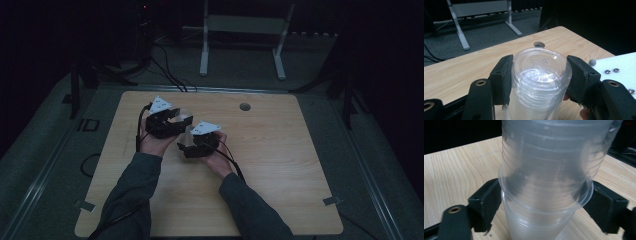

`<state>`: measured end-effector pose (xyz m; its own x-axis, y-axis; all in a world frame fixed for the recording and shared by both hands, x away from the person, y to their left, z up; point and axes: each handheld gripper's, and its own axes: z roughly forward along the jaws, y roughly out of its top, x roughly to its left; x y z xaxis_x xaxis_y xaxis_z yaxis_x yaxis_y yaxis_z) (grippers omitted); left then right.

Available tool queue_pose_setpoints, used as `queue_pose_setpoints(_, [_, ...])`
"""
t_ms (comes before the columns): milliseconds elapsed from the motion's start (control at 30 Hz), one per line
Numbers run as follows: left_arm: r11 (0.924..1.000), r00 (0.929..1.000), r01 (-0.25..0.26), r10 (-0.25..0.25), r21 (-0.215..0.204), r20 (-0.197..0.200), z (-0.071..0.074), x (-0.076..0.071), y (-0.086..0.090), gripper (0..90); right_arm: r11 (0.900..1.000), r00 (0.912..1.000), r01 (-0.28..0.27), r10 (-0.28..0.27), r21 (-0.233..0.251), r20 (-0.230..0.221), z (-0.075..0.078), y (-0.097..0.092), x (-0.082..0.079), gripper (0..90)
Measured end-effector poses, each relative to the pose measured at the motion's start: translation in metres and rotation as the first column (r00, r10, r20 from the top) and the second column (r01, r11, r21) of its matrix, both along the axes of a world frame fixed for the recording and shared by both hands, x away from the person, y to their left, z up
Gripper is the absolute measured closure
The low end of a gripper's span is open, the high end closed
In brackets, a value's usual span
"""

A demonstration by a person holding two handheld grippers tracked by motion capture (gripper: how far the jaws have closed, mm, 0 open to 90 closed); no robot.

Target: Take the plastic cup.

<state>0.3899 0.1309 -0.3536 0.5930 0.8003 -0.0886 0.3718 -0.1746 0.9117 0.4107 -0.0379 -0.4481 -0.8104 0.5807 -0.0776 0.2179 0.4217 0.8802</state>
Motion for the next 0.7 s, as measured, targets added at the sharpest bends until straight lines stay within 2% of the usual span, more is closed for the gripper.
queue_pose_setpoints(133, [0.9999,1.0,0.005,-0.005,0.012,0.004,0.005,0.0,0.001,41.3,1.0,1.0,0.002,-0.002,0.001,-0.006,-0.002,0.0,0.0,21.0])
queue_pose_setpoints(700, [0.9998,0.9992,0.019,-0.019,-0.01,0.034,0.037,0.001,0.005,41.5,0.9999,0.9999,-0.006,0.005,-0.009,-0.01,-0.003,-0.001,0.0,21.1])
